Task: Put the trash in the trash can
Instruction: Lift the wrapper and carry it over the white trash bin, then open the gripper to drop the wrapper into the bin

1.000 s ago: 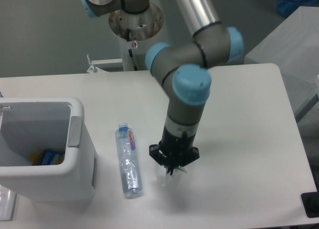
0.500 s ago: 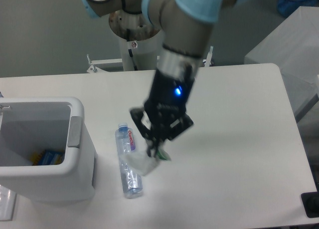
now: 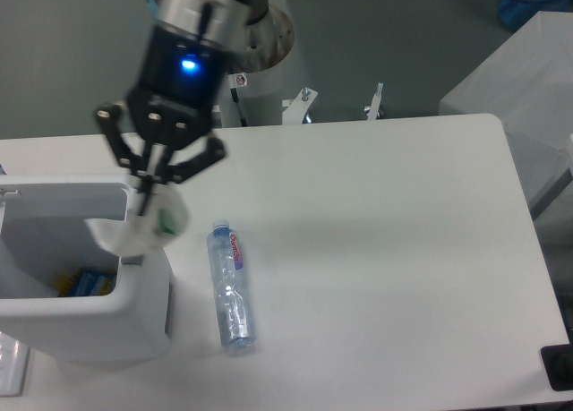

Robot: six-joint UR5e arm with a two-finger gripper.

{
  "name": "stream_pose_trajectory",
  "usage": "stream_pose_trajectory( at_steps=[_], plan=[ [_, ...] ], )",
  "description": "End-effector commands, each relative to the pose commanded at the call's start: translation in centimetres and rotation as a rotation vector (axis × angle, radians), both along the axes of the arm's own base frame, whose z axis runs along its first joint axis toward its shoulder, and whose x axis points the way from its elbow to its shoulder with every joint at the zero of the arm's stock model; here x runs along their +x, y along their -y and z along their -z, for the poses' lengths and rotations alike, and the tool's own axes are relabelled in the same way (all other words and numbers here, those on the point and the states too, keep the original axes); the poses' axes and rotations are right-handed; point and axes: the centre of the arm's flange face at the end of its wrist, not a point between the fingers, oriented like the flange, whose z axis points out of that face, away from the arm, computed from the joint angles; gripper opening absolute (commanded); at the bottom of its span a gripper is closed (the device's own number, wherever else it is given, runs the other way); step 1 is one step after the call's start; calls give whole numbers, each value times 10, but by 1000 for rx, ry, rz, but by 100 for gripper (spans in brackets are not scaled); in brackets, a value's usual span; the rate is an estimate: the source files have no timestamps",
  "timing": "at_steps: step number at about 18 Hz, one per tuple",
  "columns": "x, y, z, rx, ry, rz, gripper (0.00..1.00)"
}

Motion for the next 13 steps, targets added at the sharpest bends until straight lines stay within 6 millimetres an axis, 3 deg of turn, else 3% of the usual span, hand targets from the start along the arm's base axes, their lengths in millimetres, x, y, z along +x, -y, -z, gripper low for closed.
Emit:
stream_pose_trajectory(
  at_steps=[4,9,11,13],
  plan=[
    [39,-17,11,-13,9,72,0],
    [52,-35,32,-38,25,107,0],
    [54,-47,50,-63,39,121,0],
    [50,-56,65,-84,43,127,16]
  ],
)
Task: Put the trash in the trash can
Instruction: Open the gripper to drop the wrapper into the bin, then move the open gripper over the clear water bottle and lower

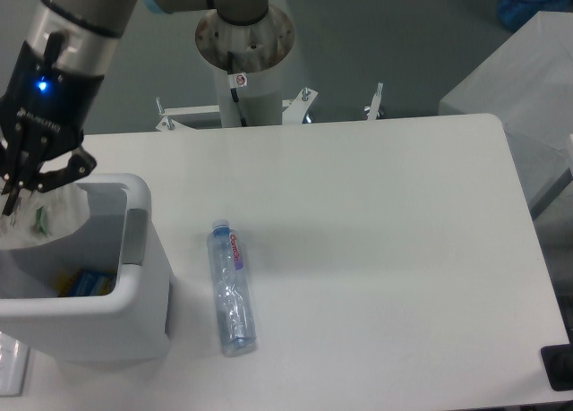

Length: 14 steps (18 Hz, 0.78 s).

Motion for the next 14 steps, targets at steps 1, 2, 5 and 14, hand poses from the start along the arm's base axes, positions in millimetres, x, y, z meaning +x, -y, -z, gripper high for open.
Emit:
stream_pose_trajectory(
  at_steps=[1,2,5,14],
  plan=[
    [-3,-5,7,-8,2,0,36],
    [-6,-8,13,-17,4,-2,53],
    [-9,-6,14,-36,-26,-26,95],
    [-150,57,-6,-32,-41,-372,100]
  ],
)
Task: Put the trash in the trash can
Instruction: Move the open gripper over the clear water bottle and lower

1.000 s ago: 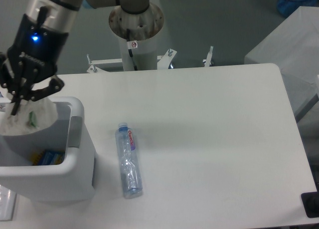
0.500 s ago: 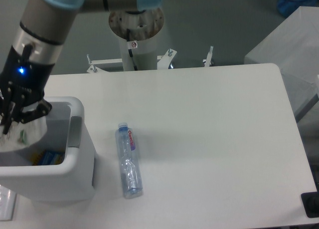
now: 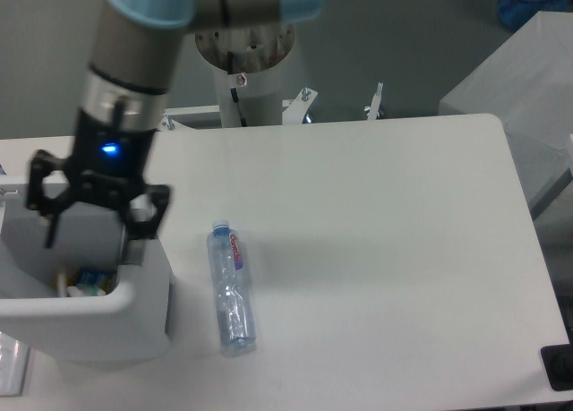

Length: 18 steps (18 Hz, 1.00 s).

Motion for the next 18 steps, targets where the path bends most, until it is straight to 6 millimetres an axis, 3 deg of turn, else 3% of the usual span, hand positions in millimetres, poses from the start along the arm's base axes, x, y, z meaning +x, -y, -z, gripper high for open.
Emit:
stream_pose_trajectory(
  at_steps=[2,4,9,18],
  plan=[
    [-19,2,7,25,-37,-28,100],
    [-39,1,31,-8,-17,-49,100],
    [-77,-16,118,-187,-3,-108,100],
    [-98,-32,227,-361,24,-83,100]
  ],
)
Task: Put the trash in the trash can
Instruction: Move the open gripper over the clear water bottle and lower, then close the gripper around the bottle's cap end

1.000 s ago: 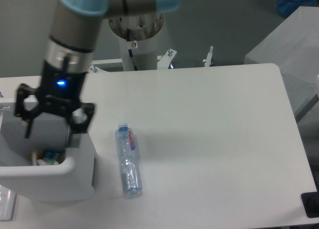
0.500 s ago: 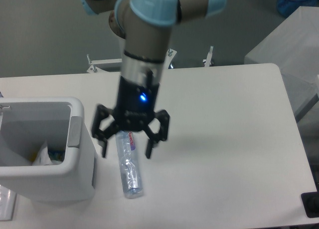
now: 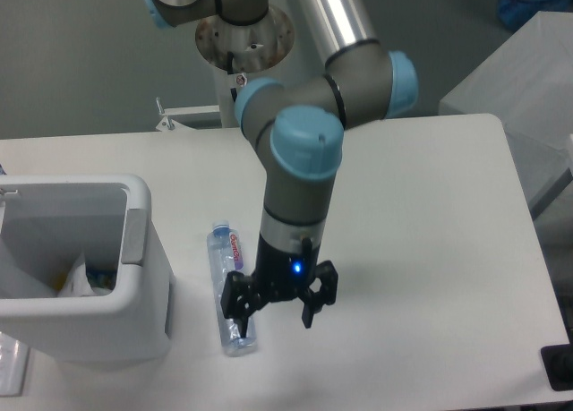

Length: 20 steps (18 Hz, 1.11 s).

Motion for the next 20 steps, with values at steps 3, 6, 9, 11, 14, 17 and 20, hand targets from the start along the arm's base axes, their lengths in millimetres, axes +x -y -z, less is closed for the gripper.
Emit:
stream_pose_trajectory(
  at_steps=[3,6,9,11,14,17,20],
  plan=[
    [19,-12,41,-105,-20,21,100],
    [34,-18,51,-121,-14,42,100],
    [46,-24,81,-168,-4,58,100],
    [60,-32,92,-198,-18,79,100],
    [64,-33,97,-208,-18,86,100],
    [72,-37,100,-211,-16,99,100],
    [75,-39,108,-221,-11,105,100]
  ],
)
